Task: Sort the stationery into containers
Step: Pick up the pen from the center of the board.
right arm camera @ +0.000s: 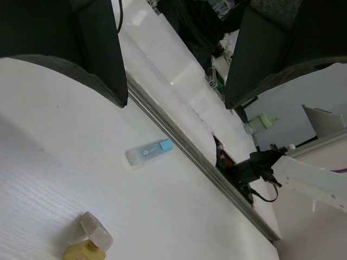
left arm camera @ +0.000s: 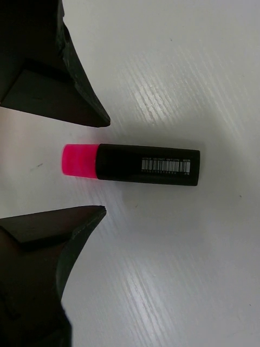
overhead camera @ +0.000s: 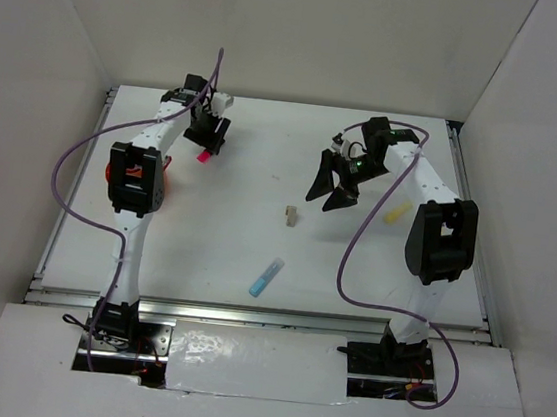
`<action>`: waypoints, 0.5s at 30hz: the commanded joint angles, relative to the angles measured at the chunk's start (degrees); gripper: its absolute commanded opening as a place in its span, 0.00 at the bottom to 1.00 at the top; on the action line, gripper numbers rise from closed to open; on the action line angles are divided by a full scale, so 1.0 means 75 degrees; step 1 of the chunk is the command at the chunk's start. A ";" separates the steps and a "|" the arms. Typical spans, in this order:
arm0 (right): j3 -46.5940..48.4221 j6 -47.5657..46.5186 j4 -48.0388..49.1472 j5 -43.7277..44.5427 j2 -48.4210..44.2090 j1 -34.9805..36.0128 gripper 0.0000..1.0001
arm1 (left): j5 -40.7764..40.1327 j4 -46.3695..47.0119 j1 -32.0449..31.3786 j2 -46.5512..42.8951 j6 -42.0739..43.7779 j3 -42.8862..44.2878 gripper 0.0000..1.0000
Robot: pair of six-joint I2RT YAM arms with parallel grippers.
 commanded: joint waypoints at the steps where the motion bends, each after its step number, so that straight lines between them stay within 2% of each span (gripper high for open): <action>1: 0.0176 -0.0104 0.0106 -0.0188 -0.0121 -0.0043 0.78 | 0.0070 -0.0114 0.0083 0.0063 0.0047 -0.0060 0.71; 8: 0.0164 -0.0116 0.0118 -0.0176 -0.0167 -0.0043 0.78 | 0.0222 -0.0313 0.0118 -0.0019 0.0222 -0.0388 0.65; 15: 0.0246 -0.0186 0.0060 -0.0235 -0.0203 0.0015 0.77 | 0.0034 -0.0138 -0.0046 -0.0417 0.0351 -0.1289 0.53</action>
